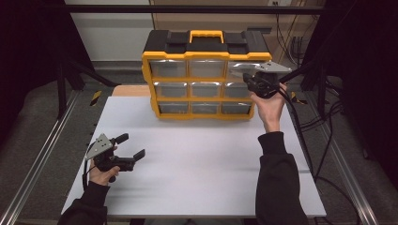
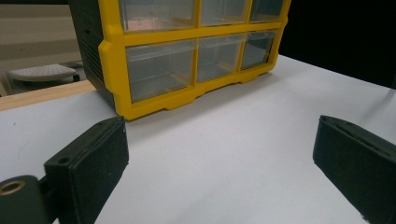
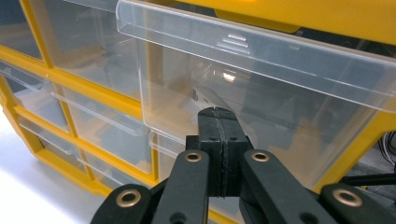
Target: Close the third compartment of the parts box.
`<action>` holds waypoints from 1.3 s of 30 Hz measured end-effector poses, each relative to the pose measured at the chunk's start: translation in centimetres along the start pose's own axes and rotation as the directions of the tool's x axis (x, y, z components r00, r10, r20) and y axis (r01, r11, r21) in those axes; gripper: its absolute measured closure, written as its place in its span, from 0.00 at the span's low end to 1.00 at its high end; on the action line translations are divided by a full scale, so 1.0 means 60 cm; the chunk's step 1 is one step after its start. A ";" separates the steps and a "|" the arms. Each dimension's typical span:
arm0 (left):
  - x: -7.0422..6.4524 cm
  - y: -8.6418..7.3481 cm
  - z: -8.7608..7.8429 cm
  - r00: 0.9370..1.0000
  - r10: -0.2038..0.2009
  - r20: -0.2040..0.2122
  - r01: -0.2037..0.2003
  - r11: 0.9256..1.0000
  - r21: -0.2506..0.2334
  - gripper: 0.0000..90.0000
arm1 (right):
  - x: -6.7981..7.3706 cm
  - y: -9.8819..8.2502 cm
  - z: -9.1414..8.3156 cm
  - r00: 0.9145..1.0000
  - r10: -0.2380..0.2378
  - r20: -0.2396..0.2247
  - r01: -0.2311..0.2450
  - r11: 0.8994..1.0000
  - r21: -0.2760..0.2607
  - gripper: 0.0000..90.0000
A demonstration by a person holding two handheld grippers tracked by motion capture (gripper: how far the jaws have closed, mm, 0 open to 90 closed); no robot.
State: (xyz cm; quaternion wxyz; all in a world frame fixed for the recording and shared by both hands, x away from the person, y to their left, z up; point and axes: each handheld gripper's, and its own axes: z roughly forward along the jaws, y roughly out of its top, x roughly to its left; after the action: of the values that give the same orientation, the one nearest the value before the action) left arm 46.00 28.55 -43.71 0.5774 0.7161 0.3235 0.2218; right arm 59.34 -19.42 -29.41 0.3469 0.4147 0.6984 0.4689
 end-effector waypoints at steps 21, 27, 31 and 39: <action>0.001 0.001 -0.001 1.000 0.000 -0.002 0.000 1.000 -0.002 0.03 | -0.008 0.001 0.019 1.000 0.010 0.020 -0.010 1.000 -0.004 1.00; 0.000 0.001 -0.001 1.000 0.002 -0.001 -0.002 1.000 -0.001 0.03 | -0.008 -0.003 0.011 1.000 0.004 0.016 -0.004 1.000 -0.008 1.00; 0.000 0.000 -0.001 1.000 0.001 -0.002 -0.001 1.000 0.000 0.03 | -0.005 -0.007 -0.003 1.000 0.000 -0.002 0.000 1.000 -0.024 1.00; 0.000 0.000 0.000 1.000 0.001 -0.003 -0.001 1.000 0.003 0.03 | 0.014 -0.017 -0.040 0.997 -0.020 -0.076 0.015 0.998 -0.065 0.90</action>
State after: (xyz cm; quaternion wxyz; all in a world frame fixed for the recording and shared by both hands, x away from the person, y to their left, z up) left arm 45.99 28.56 -43.70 0.5759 0.7167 0.3242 0.2227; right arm 56.63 -19.76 -29.66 0.3372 0.3788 0.6995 0.5035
